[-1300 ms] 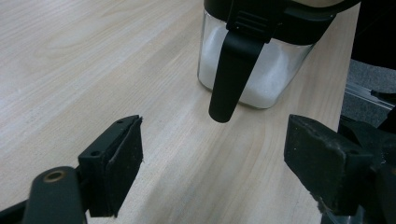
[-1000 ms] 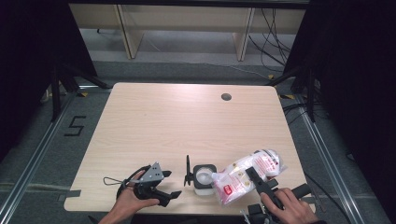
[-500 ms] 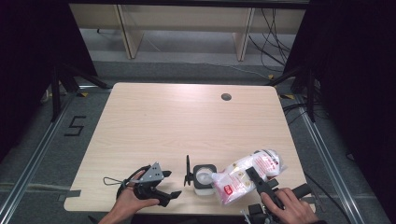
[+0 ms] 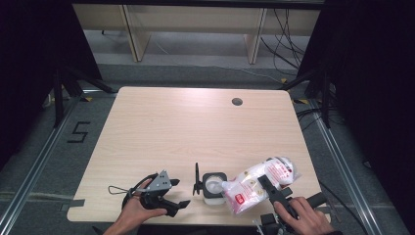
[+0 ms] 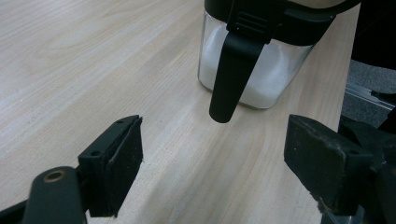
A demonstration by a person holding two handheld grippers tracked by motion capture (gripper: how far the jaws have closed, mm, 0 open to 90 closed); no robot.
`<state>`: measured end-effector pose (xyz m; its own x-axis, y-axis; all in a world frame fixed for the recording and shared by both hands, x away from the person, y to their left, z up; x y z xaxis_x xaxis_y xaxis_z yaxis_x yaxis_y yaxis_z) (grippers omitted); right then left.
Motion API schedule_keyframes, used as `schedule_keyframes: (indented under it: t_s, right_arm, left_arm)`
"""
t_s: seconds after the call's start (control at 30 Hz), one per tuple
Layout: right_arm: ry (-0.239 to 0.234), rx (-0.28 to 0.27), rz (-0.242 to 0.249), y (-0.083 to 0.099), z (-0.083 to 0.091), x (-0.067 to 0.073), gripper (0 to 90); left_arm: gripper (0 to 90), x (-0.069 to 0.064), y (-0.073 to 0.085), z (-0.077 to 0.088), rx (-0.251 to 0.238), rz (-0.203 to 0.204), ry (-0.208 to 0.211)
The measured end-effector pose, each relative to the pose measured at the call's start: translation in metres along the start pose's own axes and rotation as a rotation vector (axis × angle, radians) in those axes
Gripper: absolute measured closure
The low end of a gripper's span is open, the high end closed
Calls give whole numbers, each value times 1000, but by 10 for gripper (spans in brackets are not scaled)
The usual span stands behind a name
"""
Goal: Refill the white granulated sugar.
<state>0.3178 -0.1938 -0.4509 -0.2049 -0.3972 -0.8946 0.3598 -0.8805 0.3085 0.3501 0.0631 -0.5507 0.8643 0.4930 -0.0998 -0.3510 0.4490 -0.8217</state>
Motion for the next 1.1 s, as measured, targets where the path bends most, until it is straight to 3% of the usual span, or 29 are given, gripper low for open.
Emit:
schedule_keyframes:
  t_s: [0.1,0.17,0.33,0.4,0.53,0.63,0.67,0.73,0.87,0.9,0.93,0.97,1.07,1.1]
  right_arm:
    - [-12,8,-5,0,1,1,614]
    - [-11,8,-3,0,1,1,614]
    - [3,-6,10,0,0,-1,615]
    - [2,-7,4,0,0,-1,616]
    - [0,-17,-21,2,0,-1,616]
    - [-6,-20,-68,3,0,1,617]
    - [0,-31,-57,3,-1,0,617]
    - [-10,-33,-108,4,-1,2,617]
    - [-34,-40,-137,6,-1,5,618]
    - [-34,-43,-126,6,-2,4,619]
    - [-36,-51,-145,5,-3,6,619]
    - [-35,-56,-128,6,-4,5,619]
    - [-52,-64,-159,5,-4,9,620]
    - [-52,-76,-162,4,-5,9,621]
  left_arm:
    - [192,-1,0,0,0,21,-2]
    - [192,0,0,0,0,-9,1]
    - [192,0,0,0,-2,-9,1]
    - [192,-1,0,0,0,21,-1]
    - [192,-1,0,0,0,21,-1]
    - [192,-1,0,0,0,22,-1]
    - [192,-1,0,0,0,22,-1]
    - [192,-1,0,0,0,21,-1]
    - [192,-1,0,0,0,21,-1]
    - [192,-1,0,0,0,18,-1]
    - [192,1,0,0,0,-11,0]
    - [192,1,0,0,0,-11,0]
    - [192,1,0,0,0,-12,0]
    - [192,-1,0,-1,-9,30,3]
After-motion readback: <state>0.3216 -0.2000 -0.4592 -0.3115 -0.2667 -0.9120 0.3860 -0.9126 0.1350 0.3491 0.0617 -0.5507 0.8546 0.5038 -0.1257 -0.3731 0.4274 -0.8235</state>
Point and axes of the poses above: each handheld gripper's, and its own axes: z roughly backward along the jaws, y roughly out of its underside, x roughly to its left, the point moved 9 cm from there along -z, roughly forward along the jaws
